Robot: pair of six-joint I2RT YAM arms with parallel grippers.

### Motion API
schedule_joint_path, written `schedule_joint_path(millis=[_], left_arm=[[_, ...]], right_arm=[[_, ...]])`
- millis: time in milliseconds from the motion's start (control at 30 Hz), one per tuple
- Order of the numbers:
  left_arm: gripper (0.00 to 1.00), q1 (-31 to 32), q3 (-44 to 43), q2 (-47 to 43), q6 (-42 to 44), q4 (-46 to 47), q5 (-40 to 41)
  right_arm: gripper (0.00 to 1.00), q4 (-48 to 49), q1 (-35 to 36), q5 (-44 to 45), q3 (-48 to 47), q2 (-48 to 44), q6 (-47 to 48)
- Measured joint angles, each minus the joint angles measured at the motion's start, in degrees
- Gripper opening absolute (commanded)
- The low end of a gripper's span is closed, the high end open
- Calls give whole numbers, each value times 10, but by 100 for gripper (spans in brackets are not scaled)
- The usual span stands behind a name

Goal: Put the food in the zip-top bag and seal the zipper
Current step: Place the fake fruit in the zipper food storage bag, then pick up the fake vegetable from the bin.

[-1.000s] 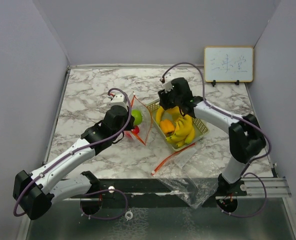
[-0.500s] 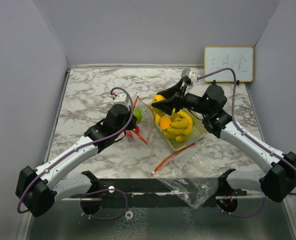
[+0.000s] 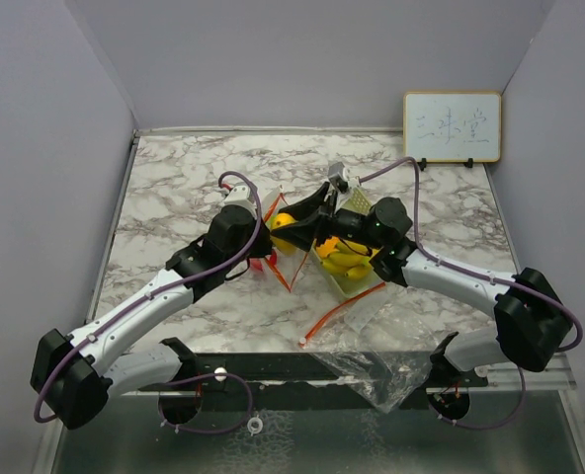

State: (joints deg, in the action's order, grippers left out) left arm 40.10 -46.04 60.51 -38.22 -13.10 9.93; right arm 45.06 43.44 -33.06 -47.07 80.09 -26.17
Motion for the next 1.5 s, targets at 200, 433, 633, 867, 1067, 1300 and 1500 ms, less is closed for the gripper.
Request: schedule_joint_path(millis=[200, 433, 633, 867, 1067, 1300, 1500], left_arm=[[0, 0, 0, -5, -4, 0, -5], [0, -3, -1, -6, -6, -8, -16], [0, -4, -48, -9, 5, -70, 15], [0, -6, -67, -53, 27, -101, 68], [0, -7, -66, -67, 39, -119, 81], [0, -7, -51, -105, 48, -120, 81], [0, -7, -45, -120, 52, -120, 82]], right_arm=[[98, -52, 1, 97, 0, -9, 50], [99, -123, 1, 183, 0, -37, 104], [100, -240, 1, 347, -27, -80, 122], [100, -460, -23, 474, -129, -38, 126], [100, -605, -56, 462, -200, 76, 118], [86, -705, -67, 435, -257, 181, 118], [84, -740, -67, 398, -257, 191, 124]])
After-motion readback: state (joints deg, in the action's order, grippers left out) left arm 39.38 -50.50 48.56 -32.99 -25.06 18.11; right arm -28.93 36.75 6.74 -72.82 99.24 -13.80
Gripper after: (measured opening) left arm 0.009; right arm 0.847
